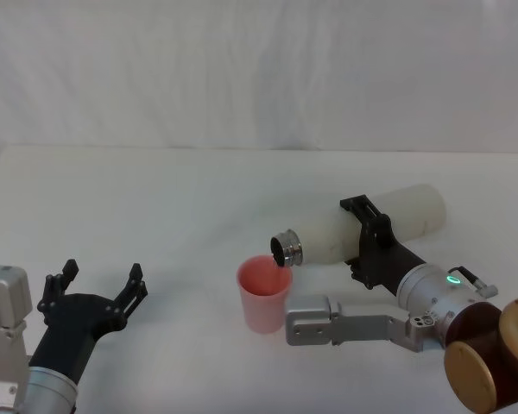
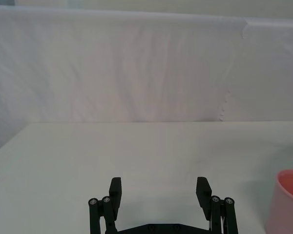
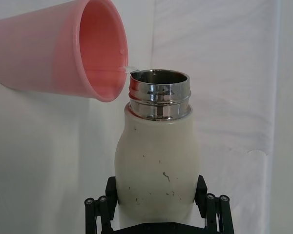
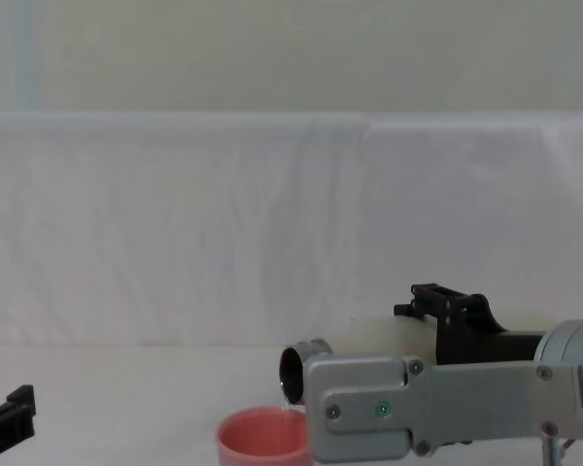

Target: Grasp the thermos with one hand and pour water into the cup lid.

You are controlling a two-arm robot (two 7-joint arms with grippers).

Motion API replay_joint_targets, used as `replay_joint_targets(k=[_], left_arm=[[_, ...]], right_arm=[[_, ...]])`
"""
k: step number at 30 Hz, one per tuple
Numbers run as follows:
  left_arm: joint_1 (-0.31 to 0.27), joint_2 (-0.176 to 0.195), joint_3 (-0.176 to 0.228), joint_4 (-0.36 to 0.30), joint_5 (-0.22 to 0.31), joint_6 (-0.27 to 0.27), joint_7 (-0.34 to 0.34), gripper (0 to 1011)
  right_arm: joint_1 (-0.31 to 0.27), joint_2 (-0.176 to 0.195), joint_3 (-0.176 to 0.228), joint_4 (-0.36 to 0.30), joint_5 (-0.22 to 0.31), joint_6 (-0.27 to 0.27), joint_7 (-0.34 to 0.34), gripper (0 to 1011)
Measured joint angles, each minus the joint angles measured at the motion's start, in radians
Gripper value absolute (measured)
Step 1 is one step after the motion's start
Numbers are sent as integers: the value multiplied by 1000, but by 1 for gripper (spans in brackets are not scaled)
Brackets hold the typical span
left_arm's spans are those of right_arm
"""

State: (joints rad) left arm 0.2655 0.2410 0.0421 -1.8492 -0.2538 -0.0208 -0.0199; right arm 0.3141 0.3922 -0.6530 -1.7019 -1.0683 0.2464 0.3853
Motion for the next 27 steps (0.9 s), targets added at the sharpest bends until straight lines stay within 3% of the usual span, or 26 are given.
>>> replay_joint_targets(k=[27], left_arm=[[0,0,0,0,0,0,0,1001]], right_arm=[[11,-3,-10,16,-6,-4,2,959]])
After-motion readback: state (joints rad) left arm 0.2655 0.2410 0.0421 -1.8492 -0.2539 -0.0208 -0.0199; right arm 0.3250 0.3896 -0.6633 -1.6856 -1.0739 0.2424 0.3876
